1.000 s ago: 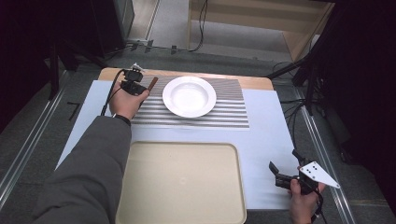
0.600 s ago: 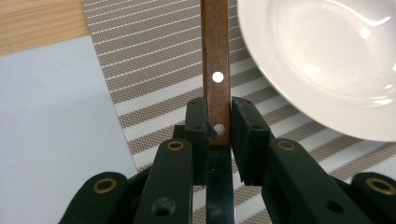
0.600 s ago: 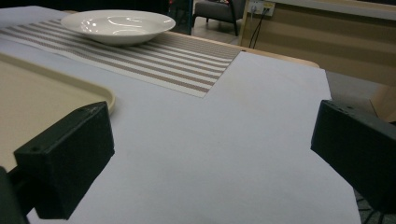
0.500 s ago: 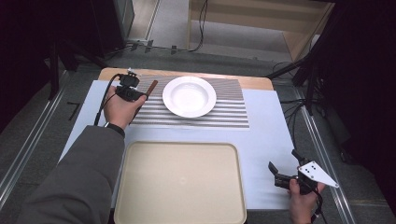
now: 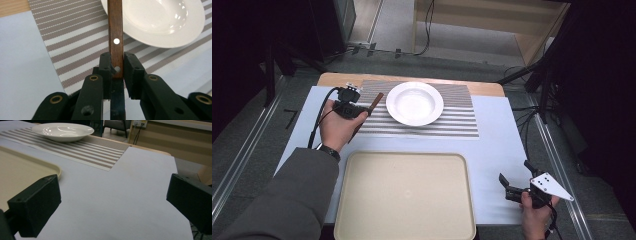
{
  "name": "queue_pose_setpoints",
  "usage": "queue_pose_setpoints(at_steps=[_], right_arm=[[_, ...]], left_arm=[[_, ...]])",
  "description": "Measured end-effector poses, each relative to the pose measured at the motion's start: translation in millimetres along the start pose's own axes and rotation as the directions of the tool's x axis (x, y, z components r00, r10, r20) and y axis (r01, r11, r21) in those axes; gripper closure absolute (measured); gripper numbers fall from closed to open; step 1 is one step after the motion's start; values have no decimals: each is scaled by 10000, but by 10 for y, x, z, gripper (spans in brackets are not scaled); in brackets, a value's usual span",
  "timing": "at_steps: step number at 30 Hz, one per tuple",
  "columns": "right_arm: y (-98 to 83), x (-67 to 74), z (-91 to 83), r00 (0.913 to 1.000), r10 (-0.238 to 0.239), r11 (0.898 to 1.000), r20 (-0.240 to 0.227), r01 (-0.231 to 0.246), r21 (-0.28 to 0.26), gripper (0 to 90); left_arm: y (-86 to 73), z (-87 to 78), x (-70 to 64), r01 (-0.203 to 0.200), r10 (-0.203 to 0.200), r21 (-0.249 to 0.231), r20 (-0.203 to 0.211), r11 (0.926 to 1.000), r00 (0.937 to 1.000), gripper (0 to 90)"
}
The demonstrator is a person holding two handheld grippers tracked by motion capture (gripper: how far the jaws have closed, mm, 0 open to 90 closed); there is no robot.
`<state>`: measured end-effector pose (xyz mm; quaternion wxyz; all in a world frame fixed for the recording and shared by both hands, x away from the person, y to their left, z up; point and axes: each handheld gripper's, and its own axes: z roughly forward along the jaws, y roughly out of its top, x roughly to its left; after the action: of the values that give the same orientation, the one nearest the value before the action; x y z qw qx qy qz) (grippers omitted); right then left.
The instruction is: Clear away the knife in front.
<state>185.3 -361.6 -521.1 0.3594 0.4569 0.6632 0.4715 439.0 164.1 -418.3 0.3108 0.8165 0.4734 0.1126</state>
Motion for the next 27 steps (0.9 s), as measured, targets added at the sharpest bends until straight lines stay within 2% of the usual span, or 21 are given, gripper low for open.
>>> queue_pose_setpoints(at_steps=[16, 20, 27], right_arm=[[1, 1, 8, 10000, -95, 10000, 14, 95, 7, 0], [2, 4, 8, 10000, -92, 10000, 24, 92, 29, 0], [2, 4, 8, 9999, -111, 9999, 16, 111, 20, 0]], left_arm=[[-384, -184, -174, -73, 79, -157, 390, 9999, 9992, 770], [-464, -228, -247, -349, 352, -113, 299, 9993, 9989, 769], [-602, -277, -341, -372, 383, -227, 521, 9991, 9979, 769]])
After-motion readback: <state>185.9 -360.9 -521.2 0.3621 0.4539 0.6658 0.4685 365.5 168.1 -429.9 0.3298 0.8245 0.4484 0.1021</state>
